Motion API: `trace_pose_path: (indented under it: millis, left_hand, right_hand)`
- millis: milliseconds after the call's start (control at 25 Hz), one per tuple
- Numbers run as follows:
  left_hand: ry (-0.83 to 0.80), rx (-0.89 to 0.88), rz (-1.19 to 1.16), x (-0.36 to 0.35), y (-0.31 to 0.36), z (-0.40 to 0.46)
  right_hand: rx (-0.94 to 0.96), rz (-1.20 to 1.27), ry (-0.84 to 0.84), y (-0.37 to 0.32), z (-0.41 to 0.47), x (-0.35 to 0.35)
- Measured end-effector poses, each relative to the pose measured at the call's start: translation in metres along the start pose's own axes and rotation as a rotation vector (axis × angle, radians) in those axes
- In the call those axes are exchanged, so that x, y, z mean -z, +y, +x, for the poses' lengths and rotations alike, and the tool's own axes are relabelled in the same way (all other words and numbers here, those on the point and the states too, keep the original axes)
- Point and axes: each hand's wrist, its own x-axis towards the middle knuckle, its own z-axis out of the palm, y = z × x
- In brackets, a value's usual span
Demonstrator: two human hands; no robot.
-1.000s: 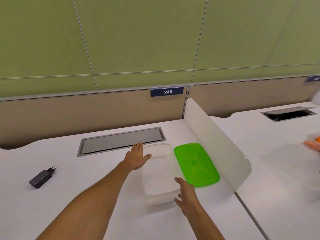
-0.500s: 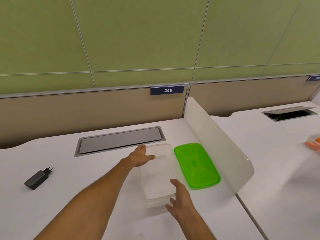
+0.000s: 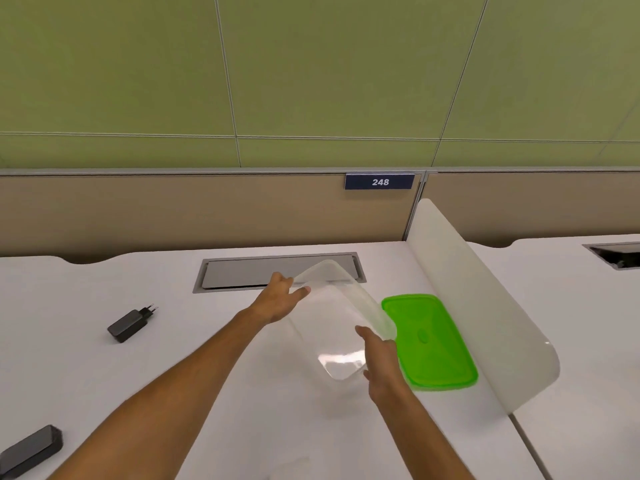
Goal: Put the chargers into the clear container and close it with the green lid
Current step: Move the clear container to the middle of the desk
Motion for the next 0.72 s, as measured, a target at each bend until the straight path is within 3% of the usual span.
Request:
trace_pose_path:
  millis: [360, 720]
  left_hand:
    - [0.220, 0.146, -0.213, 0.029, -0.051, -0.053]
    - [0.302, 0.307, -0.359, 0.012, -0.085, -0.092]
  right_hand:
    - [0.185, -0.269, -0.123, -0.032, 0.029, -0.055]
    - [0.236, -0.426, -0.228, -0.041, 0.043, -0.099]
